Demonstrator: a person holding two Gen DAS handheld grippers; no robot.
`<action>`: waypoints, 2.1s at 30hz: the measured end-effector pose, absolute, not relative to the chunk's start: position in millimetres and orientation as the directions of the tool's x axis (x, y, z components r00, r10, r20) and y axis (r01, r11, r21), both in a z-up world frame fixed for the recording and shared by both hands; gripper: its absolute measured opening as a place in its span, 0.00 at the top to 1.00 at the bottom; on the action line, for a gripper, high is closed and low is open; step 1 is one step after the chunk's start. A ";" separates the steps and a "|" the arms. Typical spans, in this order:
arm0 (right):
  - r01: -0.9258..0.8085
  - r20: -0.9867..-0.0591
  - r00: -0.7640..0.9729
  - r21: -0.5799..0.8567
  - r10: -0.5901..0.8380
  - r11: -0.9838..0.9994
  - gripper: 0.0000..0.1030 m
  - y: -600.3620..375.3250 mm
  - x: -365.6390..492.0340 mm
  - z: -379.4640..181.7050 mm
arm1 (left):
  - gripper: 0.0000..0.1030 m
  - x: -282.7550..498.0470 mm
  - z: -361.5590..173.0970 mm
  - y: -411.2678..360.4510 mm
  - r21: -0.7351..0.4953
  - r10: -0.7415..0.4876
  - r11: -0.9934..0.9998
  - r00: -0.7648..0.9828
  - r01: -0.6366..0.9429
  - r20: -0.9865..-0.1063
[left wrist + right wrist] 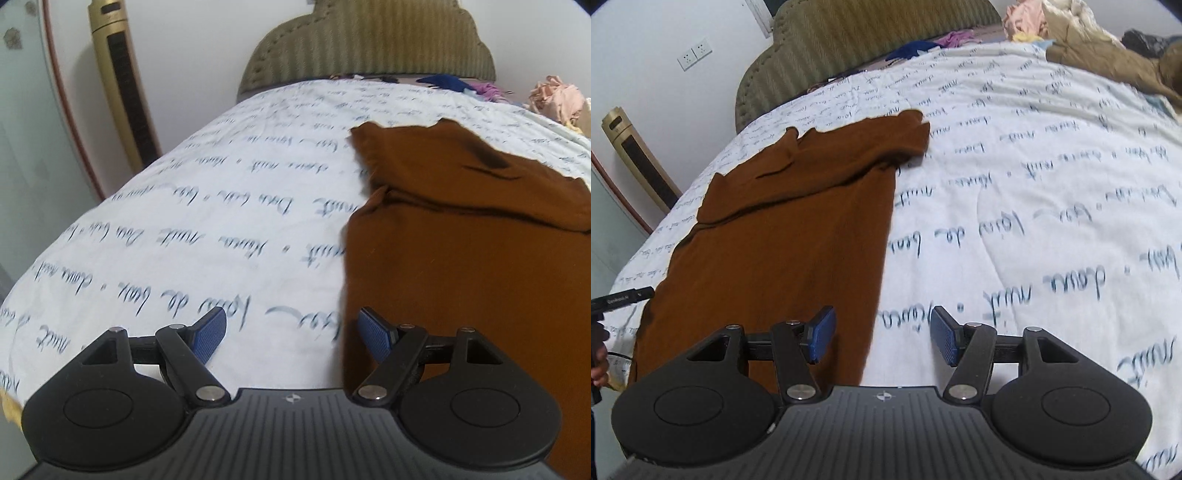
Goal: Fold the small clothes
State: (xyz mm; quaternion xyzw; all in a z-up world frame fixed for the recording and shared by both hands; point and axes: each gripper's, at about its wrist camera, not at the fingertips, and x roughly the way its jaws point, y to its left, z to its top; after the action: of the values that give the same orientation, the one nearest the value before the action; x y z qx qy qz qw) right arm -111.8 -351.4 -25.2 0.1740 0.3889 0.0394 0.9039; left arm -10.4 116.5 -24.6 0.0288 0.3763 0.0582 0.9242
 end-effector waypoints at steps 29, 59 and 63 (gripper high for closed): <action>0.048 -0.691 0.673 0.396 0.263 0.917 0.20 -344.7 -143.6 -41.4 | 0.24 -60.3 -36.1 116.2 0.039 0.041 0.999 0.659 -0.018 -0.751; -0.007 -0.672 0.661 0.439 0.333 0.899 0.21 -343.0 -153.2 -41.0 | 0.24 -93.9 -24.6 130.7 0.024 -0.014 0.998 0.595 0.056 -0.803; -0.013 -0.674 0.662 0.427 0.328 0.904 0.21 -341.0 -154.3 -42.3 | 0.24 -102.3 -21.6 128.9 -0.002 -0.060 0.996 0.621 0.093 -0.781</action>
State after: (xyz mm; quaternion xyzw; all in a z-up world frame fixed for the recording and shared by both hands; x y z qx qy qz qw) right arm -154.3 -341.0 -42.3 0.1969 0.3997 0.0956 0.8901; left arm -102.3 128.9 -21.6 0.0194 0.4331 -0.0424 0.9001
